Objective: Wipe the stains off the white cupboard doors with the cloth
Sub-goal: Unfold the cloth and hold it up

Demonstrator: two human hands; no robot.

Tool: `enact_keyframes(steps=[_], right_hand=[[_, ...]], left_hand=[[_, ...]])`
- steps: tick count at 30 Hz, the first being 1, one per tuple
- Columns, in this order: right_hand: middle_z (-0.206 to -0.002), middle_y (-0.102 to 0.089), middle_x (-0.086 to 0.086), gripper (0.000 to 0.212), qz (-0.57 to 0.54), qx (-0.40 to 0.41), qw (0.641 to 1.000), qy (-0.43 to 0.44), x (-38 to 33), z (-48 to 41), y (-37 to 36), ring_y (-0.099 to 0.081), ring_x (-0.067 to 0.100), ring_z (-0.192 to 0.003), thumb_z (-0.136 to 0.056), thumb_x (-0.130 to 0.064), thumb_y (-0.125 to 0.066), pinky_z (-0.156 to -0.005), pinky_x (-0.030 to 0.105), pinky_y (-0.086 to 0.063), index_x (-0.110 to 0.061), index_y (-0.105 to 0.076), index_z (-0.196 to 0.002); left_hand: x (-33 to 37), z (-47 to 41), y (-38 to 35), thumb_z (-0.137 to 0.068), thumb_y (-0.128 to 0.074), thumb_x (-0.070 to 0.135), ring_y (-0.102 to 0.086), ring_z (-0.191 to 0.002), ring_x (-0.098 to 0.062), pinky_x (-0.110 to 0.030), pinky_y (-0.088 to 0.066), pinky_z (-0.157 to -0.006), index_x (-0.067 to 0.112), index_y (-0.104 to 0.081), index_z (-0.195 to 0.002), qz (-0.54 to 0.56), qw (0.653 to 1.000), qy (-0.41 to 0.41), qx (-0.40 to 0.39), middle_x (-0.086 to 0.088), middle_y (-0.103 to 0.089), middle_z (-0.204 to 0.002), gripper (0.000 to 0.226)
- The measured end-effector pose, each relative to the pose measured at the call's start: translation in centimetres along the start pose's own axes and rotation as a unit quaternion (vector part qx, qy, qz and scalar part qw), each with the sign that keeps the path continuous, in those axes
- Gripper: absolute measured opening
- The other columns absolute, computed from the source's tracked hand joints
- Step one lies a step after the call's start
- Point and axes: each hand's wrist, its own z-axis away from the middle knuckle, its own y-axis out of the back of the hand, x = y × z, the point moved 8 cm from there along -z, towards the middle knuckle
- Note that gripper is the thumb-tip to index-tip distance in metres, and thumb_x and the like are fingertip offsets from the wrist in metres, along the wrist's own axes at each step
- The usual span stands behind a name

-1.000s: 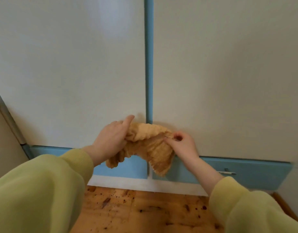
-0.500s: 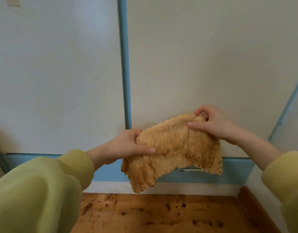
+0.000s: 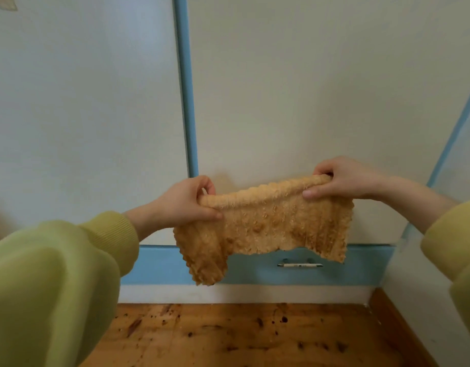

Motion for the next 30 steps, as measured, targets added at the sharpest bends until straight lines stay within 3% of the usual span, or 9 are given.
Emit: enact_keyframes(steps=[5,9,12,15,20,23,26,28,30], right_hand=[[-0.065,-0.048,0.000,0.024,-0.022,-0.037,0.999,0.004,1.6,0.2,-0.1,-0.042,0.012,-0.061,-0.073,-0.026,-0.076,-0.054,0.018,-0.032,-0.015,-0.055,-0.068],[-0.074,-0.055,0.005,0.014,-0.117,-0.049,0.992,-0.005,2.1,0.1,-0.2,-0.052,0.016,-0.073,-0.075,-0.021,-0.073,-0.072,0.034,-0.046,-0.016,-0.060,-0.075],[-0.083,-0.061,0.003,0.005,-0.164,-0.068,0.984,-0.030,2.5,0.1,-0.6,-0.057,0.015,-0.080,-0.081,-0.017,-0.068,-0.083,0.036,-0.049,-0.018,-0.063,-0.082],[-0.085,-0.064,0.002,0.004,-0.195,-0.070,0.977,-0.050,2.9,0.2,-0.5,-0.059,0.014,-0.082,-0.083,-0.016,-0.065,-0.078,0.030,-0.051,-0.016,-0.065,-0.087],[-0.089,-0.067,0.010,0.012,-0.213,-0.071,0.972,-0.074,3.2,0.5,-0.4,-0.062,0.020,-0.086,-0.085,-0.015,-0.062,-0.077,0.029,-0.054,-0.009,-0.067,-0.094],[-0.085,-0.065,0.010,0.014,-0.225,-0.049,0.968,-0.101,3.2,0.6,0.0,-0.062,0.020,-0.077,-0.083,-0.014,-0.065,-0.067,0.025,-0.057,-0.010,-0.065,-0.096],[-0.077,-0.062,0.012,0.015,-0.240,-0.026,0.961,-0.132,1.9,0.4,-0.5,-0.061,0.020,-0.063,-0.082,-0.007,-0.067,-0.059,0.028,-0.058,-0.010,-0.058,-0.093],[-0.071,-0.057,0.011,0.011,-0.274,-0.033,0.952,-0.132,-0.3,0.2,-1.4,-0.059,0.015,-0.051,-0.084,-0.001,-0.061,-0.052,0.026,-0.056,-0.010,-0.055,-0.086],[-0.069,-0.056,0.011,0.012,-0.321,-0.049,0.938,-0.119,-3.0,-0.1,-2.5,-0.058,0.011,-0.040,-0.086,0.002,-0.056,-0.044,0.022,-0.054,-0.009,-0.055,-0.081]], left_hand=[[-0.5,-0.1,2.5,-0.071,-0.075,0.034,-0.056,-0.071,-0.012,-0.020,-0.043,-0.058,0.018,-0.059,-0.077,-0.072,0.997,0.018,-0.007,0.002,-0.058,-0.074,0.023],[-1.5,0.4,3.3,-0.074,-0.071,0.040,-0.057,-0.072,-0.014,-0.021,-0.044,-0.057,0.014,-0.062,-0.082,-0.008,0.997,0.070,-0.043,-0.002,-0.060,-0.078,0.028],[-2.2,1.0,3.7,-0.081,-0.058,0.033,-0.051,-0.067,-0.017,-0.024,-0.040,-0.056,0.007,-0.062,-0.083,0.027,0.993,0.099,-0.057,-0.006,-0.055,-0.076,0.026],[-3.2,1.4,4.3,-0.090,-0.052,0.010,-0.053,-0.070,-0.018,-0.024,-0.045,-0.061,0.005,-0.063,-0.087,0.054,0.991,0.114,-0.053,-0.009,-0.057,-0.079,0.012],[-4.3,1.7,5.2,-0.087,-0.059,0.008,-0.060,-0.081,-0.018,-0.024,-0.050,-0.066,0.017,-0.063,-0.095,0.094,0.985,0.143,-0.031,-0.011,-0.062,-0.091,0.013],[-4.3,1.7,6.0,-0.084,-0.062,0.009,-0.060,-0.080,-0.023,-0.026,-0.050,-0.064,0.018,-0.056,-0.096,0.132,0.978,0.161,0.006,-0.015,-0.062,-0.093,0.017],[-3.3,1.2,5.7,-0.086,-0.060,0.009,-0.056,-0.065,-0.019,-0.025,-0.051,-0.059,0.017,-0.050,-0.092,0.108,0.979,0.168,0.032,-0.012,-0.059,-0.077,0.014],[-1.5,0.6,5.0,-0.088,-0.053,0.008,-0.052,-0.057,-0.016,-0.023,-0.049,-0.055,0.015,-0.054,-0.084,0.095,0.982,0.158,0.035,-0.007,-0.055,-0.068,0.008],[0.7,-0.3,4.1,-0.088,-0.048,0.005,-0.054,-0.061,-0.016,-0.027,-0.051,-0.061,0.013,-0.062,-0.078,0.100,0.986,0.130,0.037,-0.006,-0.056,-0.070,0.019]])
